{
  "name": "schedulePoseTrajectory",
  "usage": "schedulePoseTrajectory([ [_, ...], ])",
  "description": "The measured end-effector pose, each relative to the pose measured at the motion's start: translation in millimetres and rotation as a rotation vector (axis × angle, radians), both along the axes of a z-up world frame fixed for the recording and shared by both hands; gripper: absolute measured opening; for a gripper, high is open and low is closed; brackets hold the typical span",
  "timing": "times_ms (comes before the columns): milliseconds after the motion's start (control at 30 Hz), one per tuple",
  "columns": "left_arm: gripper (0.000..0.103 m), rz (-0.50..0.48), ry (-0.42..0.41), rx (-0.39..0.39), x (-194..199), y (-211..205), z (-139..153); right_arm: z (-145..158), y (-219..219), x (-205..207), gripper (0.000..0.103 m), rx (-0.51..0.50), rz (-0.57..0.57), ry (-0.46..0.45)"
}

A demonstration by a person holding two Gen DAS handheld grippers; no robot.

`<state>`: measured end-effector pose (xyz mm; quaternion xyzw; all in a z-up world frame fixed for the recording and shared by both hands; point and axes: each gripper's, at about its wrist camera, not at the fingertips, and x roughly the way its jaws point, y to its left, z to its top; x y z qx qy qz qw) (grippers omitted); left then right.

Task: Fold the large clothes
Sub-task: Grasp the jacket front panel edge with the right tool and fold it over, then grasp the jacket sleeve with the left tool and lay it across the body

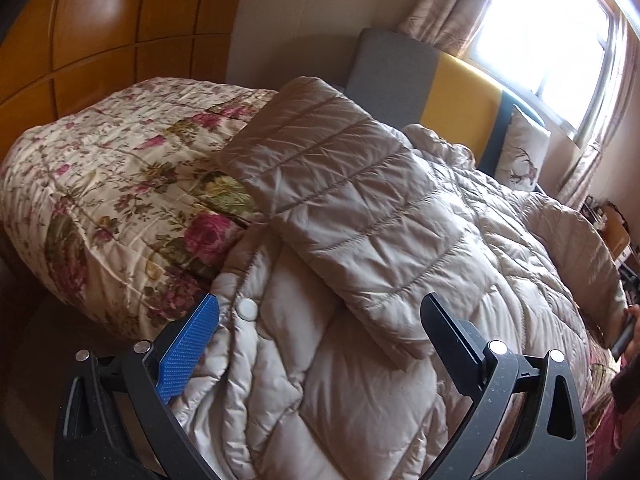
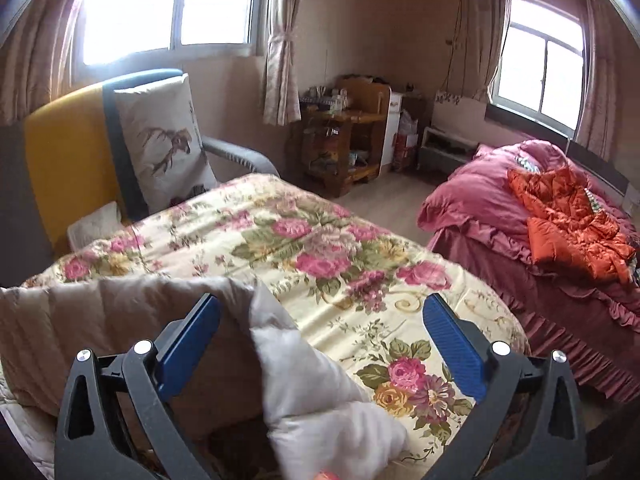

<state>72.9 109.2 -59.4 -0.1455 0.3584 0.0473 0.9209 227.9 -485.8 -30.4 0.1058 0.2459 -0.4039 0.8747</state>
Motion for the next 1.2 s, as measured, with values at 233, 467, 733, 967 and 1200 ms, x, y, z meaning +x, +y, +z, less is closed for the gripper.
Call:
schedulePoseTrajectory([
  [233, 0.1, 0.045, 0.013, -0.013, 1.9, 15.8, -4.3, -5.6, 73.3, 24.8, 0.101, -0.016, 0.272, -0.028],
  [467, 0.1, 0.063, 0.029, -0.047, -1.7, 26.8, -6.0, -77.4, 68.2, 104.5, 0.101, 0.183, 0.368, 0.209],
  [733, 0.1, 0.036, 0.021, -0.115, 0.8, 25.3, -10.5, -71.8, 58.1, 87.6, 0.101, 0.419, 0.247, 0.147],
  [967, 0.1, -0.21, -0.104, 0.119, 9.2, -47.8, 12.5, -33.1, 179.5, 44.3, 0.101, 0.344, 0.656, 0.047],
  [1200, 0.066, -0.379, -0.034, 0.524, 45.6, -107.8, -26.4, -74.5, 282.8, 48.8, 0.101, 0.165, 0.835, 0.193],
])
